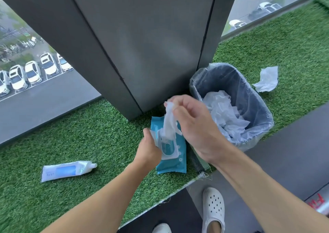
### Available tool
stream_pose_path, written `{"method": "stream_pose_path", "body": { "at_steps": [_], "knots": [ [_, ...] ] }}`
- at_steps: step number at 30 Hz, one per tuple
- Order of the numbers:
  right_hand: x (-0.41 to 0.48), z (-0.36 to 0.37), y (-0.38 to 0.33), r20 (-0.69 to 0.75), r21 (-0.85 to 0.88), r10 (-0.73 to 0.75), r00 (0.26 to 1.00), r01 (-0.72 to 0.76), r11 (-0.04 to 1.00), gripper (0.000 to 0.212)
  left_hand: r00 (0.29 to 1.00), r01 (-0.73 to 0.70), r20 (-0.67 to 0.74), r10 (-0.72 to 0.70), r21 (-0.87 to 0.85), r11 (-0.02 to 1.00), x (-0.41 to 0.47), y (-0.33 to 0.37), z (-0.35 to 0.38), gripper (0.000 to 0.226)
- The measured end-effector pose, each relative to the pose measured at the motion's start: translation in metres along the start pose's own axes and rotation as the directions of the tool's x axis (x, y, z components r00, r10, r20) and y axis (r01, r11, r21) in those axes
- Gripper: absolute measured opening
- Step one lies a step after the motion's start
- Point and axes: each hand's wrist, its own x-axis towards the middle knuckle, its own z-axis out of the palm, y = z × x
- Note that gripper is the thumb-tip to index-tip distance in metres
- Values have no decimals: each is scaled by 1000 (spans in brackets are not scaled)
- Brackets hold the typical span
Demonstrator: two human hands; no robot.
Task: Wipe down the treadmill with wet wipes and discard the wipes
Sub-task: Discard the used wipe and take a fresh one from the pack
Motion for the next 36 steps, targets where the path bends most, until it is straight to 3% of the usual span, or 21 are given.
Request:
{"method": "stream_pose_path", "body": {
  "at_steps": [3,7,9,12,14,17,19,24,27,30,33,36],
  "knots": [
    [7,-8,5,-64,73,-41,997,46,996,16,999,33,2,-33,5,999,-2,3,-1,57],
    [6,-21,34,-108,-256,-14,994,-15,967,16,1000,15,-2,-15,26,1000,-5,2,-2,52],
    [6,-23,52,-26,-518,93,995,-92,850,11,1000,25,-14,-25,24,999,-4,2,-2,55],
    [10,-19,76,167,-799,225,960,-3,602,51,1000,15,-18,-15,4,1000,-4,-1,-2,59],
    [13,-13,88,309,-810,266,913,106,577,58,1000,-17,-18,17,-9,1000,-7,-2,-2,48],
    [15,-6,100,413,-840,340,845,209,501,41,1000,-23,-16,23,-9,1000,-7,-2,-4,42],
    [15,-2,104,395,-874,366,843,221,434,33,1000,-20,-6,20,0,1000,-4,-2,-3,44],
    [3,1,113,420,-855,316,851,253,453,37,999,-34,-7,34,1,999,-4,-2,-5,41],
    [-4,1,121,391,-897,303,869,286,335,40,999,-37,-6,37,7,999,-4,-1,-5,40],
    [2,5,123,313,-941,429,848,213,264,52,999,-48,-16,49,30,998,-3,0,-4,38],
    [10,2,122,283,-947,560,778,134,292,69,998,-54,-15,54,34,998,-3,-1,-4,40],
    [2,-1,121,290,-899,437,852,85,430,64,998,-61,-15,62,37,997,-3,0,-5,38]
  ]
}}
